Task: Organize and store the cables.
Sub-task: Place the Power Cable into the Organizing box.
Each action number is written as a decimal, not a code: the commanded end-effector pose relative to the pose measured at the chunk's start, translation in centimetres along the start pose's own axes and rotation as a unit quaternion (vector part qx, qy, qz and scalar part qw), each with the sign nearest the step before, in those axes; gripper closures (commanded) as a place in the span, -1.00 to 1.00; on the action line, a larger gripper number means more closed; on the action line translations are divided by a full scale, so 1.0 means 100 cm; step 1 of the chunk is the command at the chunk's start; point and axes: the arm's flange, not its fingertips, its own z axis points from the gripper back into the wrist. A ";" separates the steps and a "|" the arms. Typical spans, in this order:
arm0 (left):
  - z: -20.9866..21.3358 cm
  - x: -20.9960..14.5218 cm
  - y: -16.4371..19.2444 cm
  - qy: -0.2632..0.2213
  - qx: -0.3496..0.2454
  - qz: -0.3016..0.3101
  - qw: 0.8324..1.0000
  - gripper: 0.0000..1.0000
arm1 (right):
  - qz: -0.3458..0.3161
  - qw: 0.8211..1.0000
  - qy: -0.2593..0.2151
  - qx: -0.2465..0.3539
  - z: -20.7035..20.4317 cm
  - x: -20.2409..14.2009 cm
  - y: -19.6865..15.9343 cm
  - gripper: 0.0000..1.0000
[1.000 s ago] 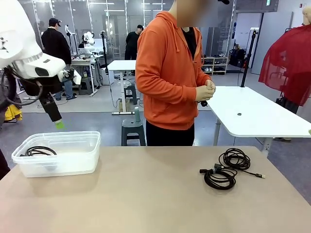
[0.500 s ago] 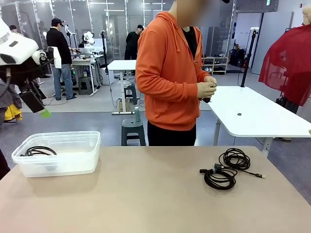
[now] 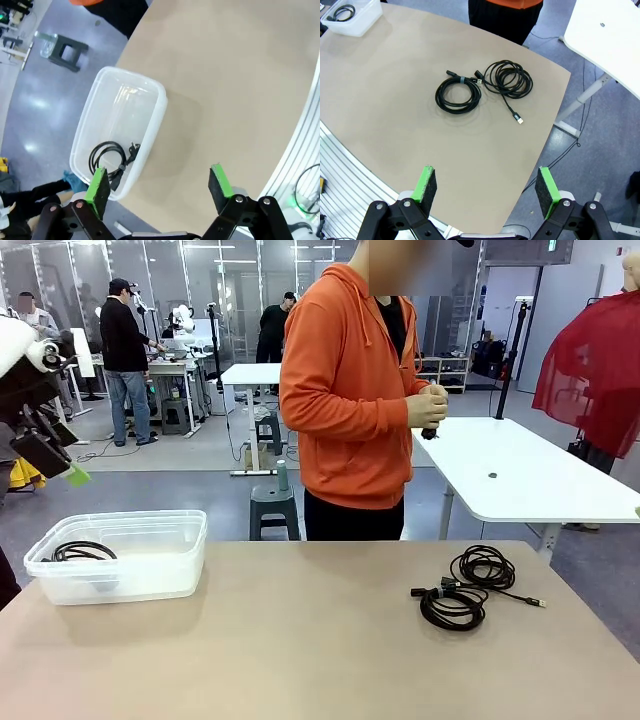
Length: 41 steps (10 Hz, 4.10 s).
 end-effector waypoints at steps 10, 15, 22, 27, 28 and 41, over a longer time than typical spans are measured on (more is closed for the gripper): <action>-0.001 0.004 -0.001 0.015 0.005 0.004 1.000 -1.00 | 0.001 1.000 -0.002 0.003 0.000 -0.001 -0.001 -1.00; -0.001 0.004 -0.001 0.015 0.005 0.004 1.000 -1.00 | 0.001 1.000 -0.002 0.003 0.000 -0.001 -0.001 -1.00; -0.001 0.004 -0.001 0.015 0.005 0.004 1.000 -1.00 | 0.001 1.000 -0.002 0.003 0.000 -0.001 -0.001 -1.00; -0.001 0.004 -0.001 0.015 0.005 0.004 1.000 -1.00 | 0.001 1.000 -0.002 0.003 0.000 -0.001 -0.001 -1.00; -0.001 0.004 -0.001 0.015 0.005 0.004 1.000 -1.00 | 0.001 1.000 -0.002 0.003 0.000 -0.001 -0.001 -1.00; -0.001 0.004 -0.001 0.015 0.005 0.004 1.000 -1.00 | 0.001 1.000 -0.002 0.003 0.000 -0.001 -0.001 -1.00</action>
